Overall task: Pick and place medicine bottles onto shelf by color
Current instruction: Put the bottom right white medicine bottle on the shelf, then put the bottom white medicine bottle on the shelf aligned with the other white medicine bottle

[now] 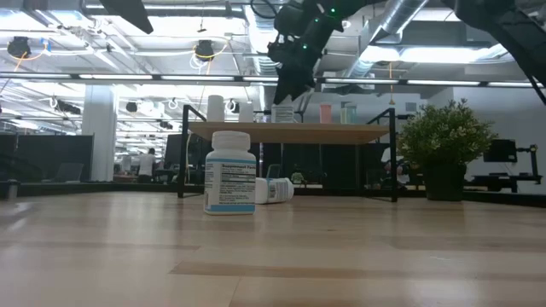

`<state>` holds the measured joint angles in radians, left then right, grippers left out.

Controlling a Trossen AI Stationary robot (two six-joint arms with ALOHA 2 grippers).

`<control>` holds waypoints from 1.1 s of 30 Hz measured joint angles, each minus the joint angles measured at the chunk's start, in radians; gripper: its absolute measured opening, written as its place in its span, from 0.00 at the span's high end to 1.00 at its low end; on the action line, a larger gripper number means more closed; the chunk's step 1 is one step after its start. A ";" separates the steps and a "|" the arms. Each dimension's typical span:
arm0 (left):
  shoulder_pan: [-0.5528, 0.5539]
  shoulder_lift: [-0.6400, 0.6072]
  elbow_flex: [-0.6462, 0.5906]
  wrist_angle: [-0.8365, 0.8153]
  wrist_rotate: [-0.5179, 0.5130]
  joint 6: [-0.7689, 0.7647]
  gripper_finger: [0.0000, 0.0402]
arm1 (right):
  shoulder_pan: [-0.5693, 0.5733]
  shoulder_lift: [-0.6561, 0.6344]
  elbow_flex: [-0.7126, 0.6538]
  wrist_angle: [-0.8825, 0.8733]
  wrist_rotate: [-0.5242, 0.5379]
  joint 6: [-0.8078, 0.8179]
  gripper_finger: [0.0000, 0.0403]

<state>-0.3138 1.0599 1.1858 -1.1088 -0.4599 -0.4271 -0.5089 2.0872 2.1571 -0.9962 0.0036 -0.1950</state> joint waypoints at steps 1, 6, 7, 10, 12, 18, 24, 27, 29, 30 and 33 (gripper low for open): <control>0.000 0.000 0.000 0.000 0.000 0.000 0.40 | -0.002 0.000 0.000 0.000 0.000 0.000 0.38; 0.000 0.000 0.000 0.000 0.000 -0.001 0.40 | -0.004 -0.003 0.000 0.001 0.000 0.001 0.35; 0.000 0.000 0.000 0.000 0.000 -0.001 0.40 | -0.004 -0.005 0.000 0.005 0.000 0.001 0.35; 0.000 0.000 0.000 0.000 0.000 -0.001 0.40 | -0.004 -0.005 0.031 -0.012 0.000 0.003 0.34; 0.000 0.000 0.000 0.000 0.000 -0.001 0.40 | -0.004 -0.006 0.071 -0.017 0.000 0.003 0.34; 0.000 0.000 0.000 0.000 0.001 -0.002 0.40 | 0.000 -0.021 0.199 -0.074 -0.001 0.019 0.34; 0.000 0.000 0.000 0.000 0.001 -0.002 0.40 | 0.028 -0.156 0.163 -0.203 -0.040 0.127 0.34; 0.000 0.000 0.000 0.001 0.001 -0.002 0.40 | 0.066 -0.206 0.162 -0.327 -0.041 0.162 0.34; 0.000 0.000 0.000 0.005 0.005 -0.013 0.40 | 0.107 -0.237 0.162 -0.405 -0.038 0.184 0.34; 0.000 0.002 0.000 0.006 0.014 -0.026 0.40 | 0.130 -0.253 0.162 -0.439 -0.033 0.194 0.34; 0.000 0.023 0.000 0.010 0.063 -0.039 0.40 | 0.207 -0.302 0.162 -0.534 -0.014 0.229 0.34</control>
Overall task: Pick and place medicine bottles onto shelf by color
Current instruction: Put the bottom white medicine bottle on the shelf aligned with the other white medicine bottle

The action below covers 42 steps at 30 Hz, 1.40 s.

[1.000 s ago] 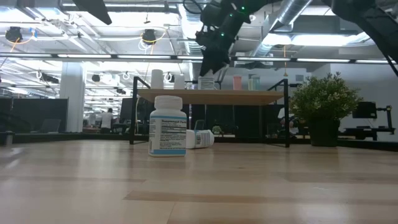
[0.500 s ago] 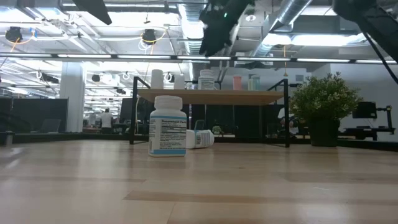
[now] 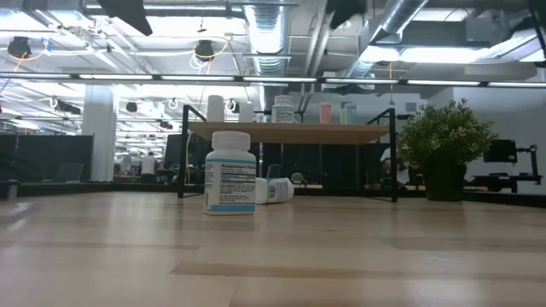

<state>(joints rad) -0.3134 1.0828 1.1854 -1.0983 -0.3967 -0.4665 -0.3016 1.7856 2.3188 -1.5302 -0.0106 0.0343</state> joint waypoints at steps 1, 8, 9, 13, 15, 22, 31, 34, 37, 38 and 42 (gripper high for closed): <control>0.000 0.012 0.000 0.000 0.020 0.006 0.40 | 0.030 -0.017 0.000 -0.021 0.020 0.015 0.34; 0.000 0.135 0.000 0.049 0.102 0.029 0.40 | 0.262 -0.244 -0.192 -0.039 0.140 0.167 0.34; -0.001 0.154 0.000 0.066 0.104 0.029 0.40 | 0.296 -0.290 -0.251 -0.038 0.165 0.211 0.34; -0.008 0.219 0.000 0.161 0.121 0.040 0.40 | 0.433 -0.480 -0.509 0.008 0.266 0.421 0.34; -0.008 0.250 0.000 0.203 0.143 0.065 0.39 | 0.500 -0.571 -0.641 0.071 0.285 0.528 0.34; -0.008 0.365 0.000 0.277 0.177 0.064 0.28 | 0.714 -0.819 -1.041 0.322 0.328 0.794 0.34; -0.008 0.537 0.001 0.312 0.181 0.047 0.20 | 0.831 -0.904 -1.306 0.430 0.332 0.919 0.34; -0.008 0.593 0.001 0.339 0.179 0.011 0.20 | 0.839 -0.903 -1.338 0.432 0.332 0.938 0.34; 0.000 0.631 0.001 0.404 0.179 0.014 0.20 | 0.839 -0.900 -1.340 0.437 0.332 0.936 0.34; 0.003 0.642 0.001 0.434 0.179 0.018 0.20 | 0.838 -0.900 -1.340 0.438 0.332 0.929 0.34; 0.019 0.674 0.001 0.494 0.172 0.012 0.20 | 0.836 -0.902 -1.340 0.461 0.332 0.904 0.34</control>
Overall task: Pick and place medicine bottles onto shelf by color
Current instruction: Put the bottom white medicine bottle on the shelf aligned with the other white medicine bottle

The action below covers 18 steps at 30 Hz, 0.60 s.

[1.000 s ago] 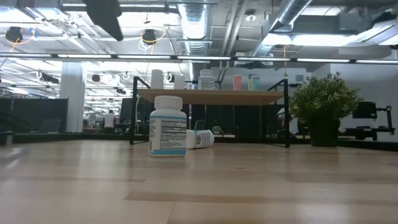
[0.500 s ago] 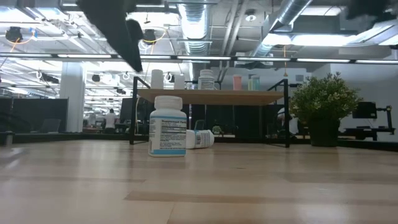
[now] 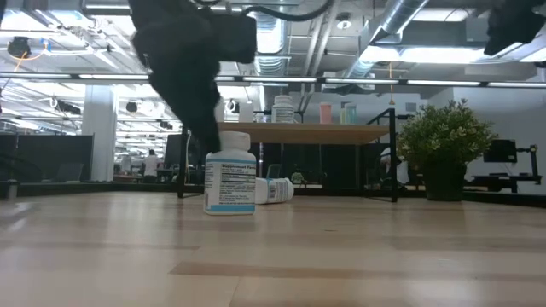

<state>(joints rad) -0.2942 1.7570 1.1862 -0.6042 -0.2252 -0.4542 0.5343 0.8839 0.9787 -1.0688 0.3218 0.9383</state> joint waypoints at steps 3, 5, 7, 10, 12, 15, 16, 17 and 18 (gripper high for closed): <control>0.011 -0.001 0.000 0.005 -0.029 -0.001 0.20 | 0.000 -0.003 0.001 0.013 0.000 -0.001 0.34; 0.019 -0.001 0.000 0.009 -0.050 0.004 0.20 | 0.000 -0.002 0.000 0.009 0.000 -0.004 0.34; 0.024 -0.001 0.000 0.034 -0.046 0.029 0.20 | 0.000 -0.002 0.000 0.010 0.000 -0.005 0.34; 0.027 0.020 0.001 0.068 -0.017 0.060 0.22 | 0.000 -0.002 0.000 0.008 0.000 -0.005 0.34; 0.027 0.036 -0.001 0.061 -0.014 0.055 0.24 | 0.000 -0.002 0.000 0.007 0.000 -0.005 0.34; 0.027 0.046 0.000 0.083 -0.015 0.040 0.27 | 0.000 -0.002 0.000 0.002 0.000 -0.005 0.34; 0.027 0.046 0.000 0.081 -0.016 0.031 0.28 | 0.000 -0.002 0.000 0.002 0.000 -0.005 0.34; 0.027 0.046 0.000 0.088 -0.019 0.024 0.28 | 0.000 -0.002 0.000 0.001 0.000 -0.005 0.34; 0.027 0.046 0.000 0.095 -0.020 0.019 0.29 | 0.000 -0.002 0.000 0.001 0.000 -0.006 0.34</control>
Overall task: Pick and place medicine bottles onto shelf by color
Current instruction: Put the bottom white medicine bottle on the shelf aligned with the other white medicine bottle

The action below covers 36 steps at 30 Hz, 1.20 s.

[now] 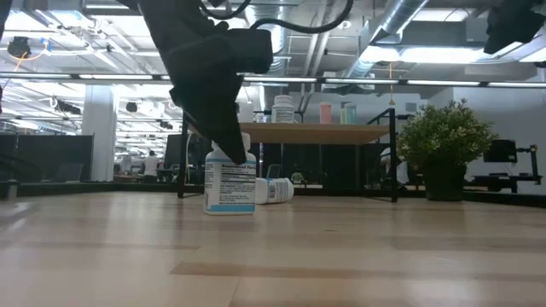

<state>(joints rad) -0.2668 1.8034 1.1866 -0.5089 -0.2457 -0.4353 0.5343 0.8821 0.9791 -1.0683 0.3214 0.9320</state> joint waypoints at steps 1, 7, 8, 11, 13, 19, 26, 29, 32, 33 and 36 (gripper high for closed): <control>0.000 -0.002 0.000 0.003 -0.002 0.000 0.29 | 0.000 0.000 0.000 0.000 0.000 -0.001 0.34; 0.000 -0.007 0.001 -0.016 0.005 -0.024 0.38 | 0.000 0.000 0.000 -0.001 0.000 -0.001 0.34; 0.000 -0.007 0.001 -0.016 0.005 -0.033 0.41 | 0.000 0.000 0.000 -0.001 0.000 -0.001 0.34; 0.000 -0.007 0.010 -0.028 0.018 -0.051 0.51 | 0.000 0.000 0.000 -0.001 0.000 -0.001 0.34; 0.001 -0.007 0.027 -0.027 0.034 -0.064 0.59 | 0.000 0.000 0.000 -0.001 0.000 -0.001 0.34; 0.028 -0.010 0.190 -0.170 0.044 -0.109 0.65 | 0.000 0.000 0.000 -0.001 0.000 -0.001 0.34; 0.155 -0.012 0.453 -0.357 0.043 0.011 0.65 | 0.000 0.001 0.000 0.004 0.000 0.003 0.34; 0.240 -0.008 0.540 -0.409 0.055 0.084 0.65 | 0.000 0.001 0.000 0.009 0.000 0.003 0.34; 0.325 -0.003 0.607 -0.457 0.061 0.171 0.65 | 0.000 0.001 0.000 0.008 0.000 0.003 0.34; 0.352 -0.003 0.620 -0.455 0.065 0.197 0.65 | 0.000 0.001 0.000 0.008 0.000 0.003 0.34; 0.432 -0.003 0.647 -0.450 0.097 0.247 0.65 | 0.000 0.001 0.000 0.008 0.000 0.003 0.34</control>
<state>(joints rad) 0.1651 1.8004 1.8338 -0.9593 -0.1484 -0.1883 0.5343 0.8833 0.9791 -1.0603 0.3214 0.9352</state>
